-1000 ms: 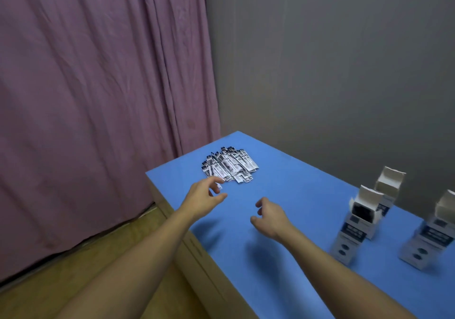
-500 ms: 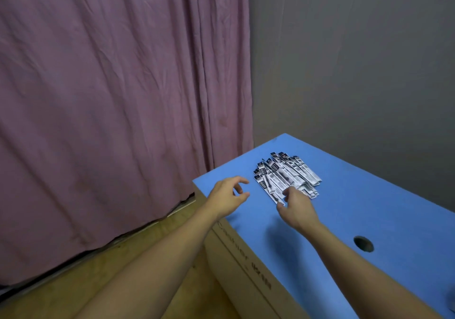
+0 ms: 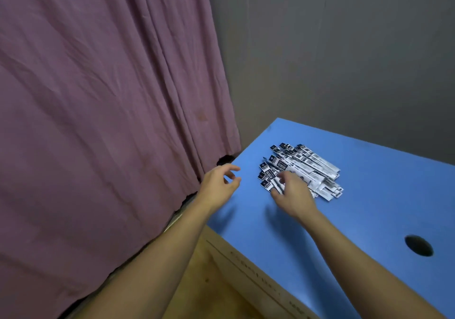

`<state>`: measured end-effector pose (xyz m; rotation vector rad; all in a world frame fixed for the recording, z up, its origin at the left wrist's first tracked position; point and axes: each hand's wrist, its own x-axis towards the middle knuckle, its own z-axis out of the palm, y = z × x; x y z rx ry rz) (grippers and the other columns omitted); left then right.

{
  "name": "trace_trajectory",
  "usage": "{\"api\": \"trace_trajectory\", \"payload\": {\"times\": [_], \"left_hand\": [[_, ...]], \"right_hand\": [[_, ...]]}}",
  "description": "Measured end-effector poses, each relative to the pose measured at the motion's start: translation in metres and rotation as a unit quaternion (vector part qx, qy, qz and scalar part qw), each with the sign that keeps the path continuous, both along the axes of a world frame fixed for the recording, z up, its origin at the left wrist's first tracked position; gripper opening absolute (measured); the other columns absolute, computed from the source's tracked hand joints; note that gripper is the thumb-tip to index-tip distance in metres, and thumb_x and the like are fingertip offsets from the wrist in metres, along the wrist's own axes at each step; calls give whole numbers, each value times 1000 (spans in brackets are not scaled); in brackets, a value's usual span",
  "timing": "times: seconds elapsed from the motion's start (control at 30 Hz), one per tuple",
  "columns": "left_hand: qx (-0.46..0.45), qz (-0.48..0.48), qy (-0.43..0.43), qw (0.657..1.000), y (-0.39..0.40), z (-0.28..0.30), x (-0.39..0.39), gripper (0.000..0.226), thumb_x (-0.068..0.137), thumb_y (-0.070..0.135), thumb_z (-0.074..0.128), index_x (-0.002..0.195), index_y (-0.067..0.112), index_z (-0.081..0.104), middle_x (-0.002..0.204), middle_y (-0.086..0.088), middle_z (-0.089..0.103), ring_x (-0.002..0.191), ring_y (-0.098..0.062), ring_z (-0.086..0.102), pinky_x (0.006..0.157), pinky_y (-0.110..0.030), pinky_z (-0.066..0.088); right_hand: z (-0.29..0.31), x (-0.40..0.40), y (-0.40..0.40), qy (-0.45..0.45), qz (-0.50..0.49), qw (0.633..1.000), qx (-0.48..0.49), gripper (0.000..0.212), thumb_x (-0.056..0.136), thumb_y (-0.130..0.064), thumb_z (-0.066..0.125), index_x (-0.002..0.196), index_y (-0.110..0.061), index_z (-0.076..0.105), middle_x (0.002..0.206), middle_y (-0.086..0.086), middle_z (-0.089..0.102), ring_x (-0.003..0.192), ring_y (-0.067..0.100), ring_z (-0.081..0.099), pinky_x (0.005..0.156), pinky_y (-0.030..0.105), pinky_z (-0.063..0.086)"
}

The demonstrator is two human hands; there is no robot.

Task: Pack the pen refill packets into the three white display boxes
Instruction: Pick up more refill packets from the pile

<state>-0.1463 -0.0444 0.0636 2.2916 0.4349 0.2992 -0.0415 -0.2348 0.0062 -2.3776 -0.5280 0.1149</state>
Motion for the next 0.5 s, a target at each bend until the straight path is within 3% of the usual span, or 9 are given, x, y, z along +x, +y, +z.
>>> {"api": "trace_trajectory", "payload": {"times": [0.17,0.3,0.5], "left_hand": [[1,-29,-39,999,23,-2,38,26,92,21,68,117,29,69,109,13,62,93,-10,62,85,-25,52],[-8,-58,-76,995,29,-11,65,28,92,20,68,118,31,68,108,18,63,91,-4,60,82,-20,49],[-47,-99,-44,993,23,-39,91,26,93,24,67,118,31,67,107,14,62,89,-7,59,78,-18,47]], "right_hand": [[-8,22,13,-37,-9,999,-30,48,91,-30,60,134,-10,52,129,9,56,121,29,52,98,39,46],[-17,24,13,-45,-35,998,-40,46,91,-27,61,133,-9,54,129,9,57,121,29,52,98,36,44],[-16,17,2,-51,-86,994,-53,43,90,-24,66,129,-9,56,123,9,61,116,30,55,96,39,47]]}}
